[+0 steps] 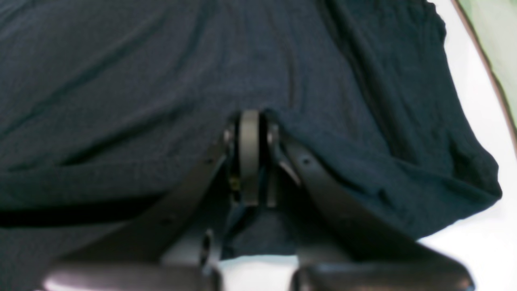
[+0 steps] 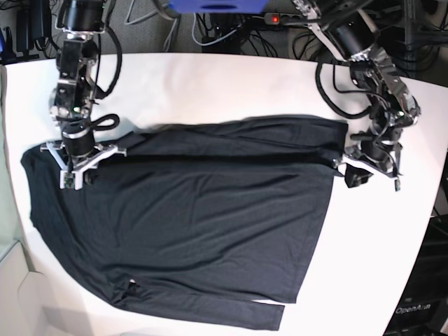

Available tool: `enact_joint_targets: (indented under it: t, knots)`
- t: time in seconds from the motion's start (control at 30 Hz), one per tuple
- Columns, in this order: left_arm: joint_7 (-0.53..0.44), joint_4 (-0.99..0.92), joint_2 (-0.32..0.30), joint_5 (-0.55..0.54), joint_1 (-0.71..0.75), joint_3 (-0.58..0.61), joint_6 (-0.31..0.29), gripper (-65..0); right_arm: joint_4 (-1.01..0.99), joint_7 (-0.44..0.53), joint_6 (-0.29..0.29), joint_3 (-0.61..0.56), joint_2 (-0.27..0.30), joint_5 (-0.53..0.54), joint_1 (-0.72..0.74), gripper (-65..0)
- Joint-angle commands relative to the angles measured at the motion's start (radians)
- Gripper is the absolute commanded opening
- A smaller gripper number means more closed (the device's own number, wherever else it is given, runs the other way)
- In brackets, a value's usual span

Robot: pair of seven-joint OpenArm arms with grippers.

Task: Fold the T-shirt properly
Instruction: 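Pull the gripped shoulder edge away from the hem with both grippers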

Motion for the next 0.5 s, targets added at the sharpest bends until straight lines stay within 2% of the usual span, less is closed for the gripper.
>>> enact_joint_targets:
  t: [0.0,0.07,0.13,0.2,0.33,0.47]
  knots:
    - [-0.026,0.025,-0.008,-0.02,-0.015,0.002,-0.009,-44.3,0.017,0.026,-0.003,0.003,0.008,0.0,0.015,-56.6]
    - [-0.027,0.026,-0.008,-0.021,-0.007,0.002,-0.012,-39.6,0.017,0.026,-0.003,0.003,0.008,0.0,0.012,-48.4]
    - [-0.027,0.026,-0.008,-0.03,0.001,0.002,-0.02,-39.2,0.02,0.034,-0.002,0.003,0.008,0.0,-0.009,-40.8]
    - [-0.027,0.026,-0.008,-0.03,0.001,0.0,-0.021,-39.0,0.021,0.034,0.006,0.002,0.008,0.0,-0.012,-35.9]
    - [-0.023,0.035,-0.008,-0.03,0.01,0.0,-0.023,-38.9,0.025,0.034,0.11,0.008,0.01,0.0,-0.014,-34.2]
    - [-0.02,0.132,0.0,-0.032,0.094,0.005,-0.023,-38.8,0.071,0.036,0.113,0.022,0.007,0.0,-0.057,-34.2]
